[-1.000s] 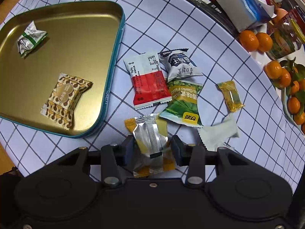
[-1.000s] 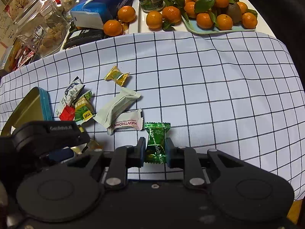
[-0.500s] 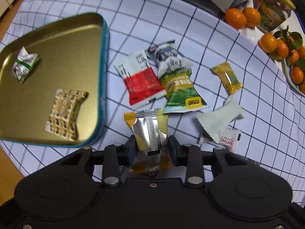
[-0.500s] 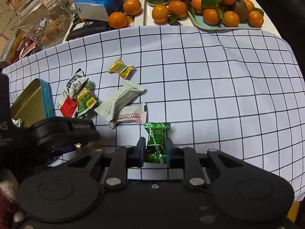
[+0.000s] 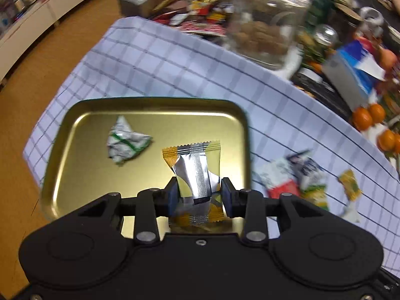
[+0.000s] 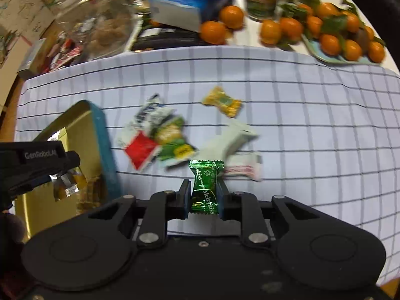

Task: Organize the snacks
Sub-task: 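Carry the silver-yellow candy left and green foil candy right over the gold tray, then open both grippers to drop the two candies into the tray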

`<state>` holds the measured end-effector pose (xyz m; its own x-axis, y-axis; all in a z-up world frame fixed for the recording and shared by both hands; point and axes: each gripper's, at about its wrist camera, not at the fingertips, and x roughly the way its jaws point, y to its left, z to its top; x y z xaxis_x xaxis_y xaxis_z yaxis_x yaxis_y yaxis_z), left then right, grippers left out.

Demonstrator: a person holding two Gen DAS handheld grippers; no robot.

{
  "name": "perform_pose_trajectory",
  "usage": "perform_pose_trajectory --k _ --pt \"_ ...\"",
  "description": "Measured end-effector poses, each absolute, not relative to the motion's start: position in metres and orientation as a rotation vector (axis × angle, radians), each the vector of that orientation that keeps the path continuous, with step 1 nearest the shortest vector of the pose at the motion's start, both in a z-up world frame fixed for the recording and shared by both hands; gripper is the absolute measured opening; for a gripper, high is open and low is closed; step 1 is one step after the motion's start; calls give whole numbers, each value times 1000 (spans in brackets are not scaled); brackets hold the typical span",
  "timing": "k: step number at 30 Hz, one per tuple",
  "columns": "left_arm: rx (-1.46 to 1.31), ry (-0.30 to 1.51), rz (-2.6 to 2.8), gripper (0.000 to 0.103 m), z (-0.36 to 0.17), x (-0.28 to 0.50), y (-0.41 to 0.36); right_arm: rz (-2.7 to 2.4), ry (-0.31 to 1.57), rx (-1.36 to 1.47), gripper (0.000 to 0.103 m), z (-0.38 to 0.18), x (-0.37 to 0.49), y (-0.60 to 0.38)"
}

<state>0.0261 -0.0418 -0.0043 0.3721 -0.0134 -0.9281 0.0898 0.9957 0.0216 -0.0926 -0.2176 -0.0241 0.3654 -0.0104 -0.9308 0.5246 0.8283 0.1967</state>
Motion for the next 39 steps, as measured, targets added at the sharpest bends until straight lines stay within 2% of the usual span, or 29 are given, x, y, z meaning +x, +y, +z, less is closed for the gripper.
perform_pose_trajectory --k 9,20,22,23,24,39 --pt "17 1302 79 45 -22 59 30 -190 1105 437 22 -20 -39 -143" --pt "-28 1343 135 49 -21 69 72 -23 1082 334 24 -20 -13 -73" --pt "-35 1352 135 49 -22 71 76 2 1071 328 29 -18 -12 -65" --pt "-38 1356 132 49 -22 71 77 12 1068 331 38 -17 -12 -62" --pt "-40 1360 130 49 -23 71 78 20 1063 334 42 -16 -11 -61" --pt "-1 1386 99 49 -26 68 65 -29 1083 333 43 -17 -14 -73"
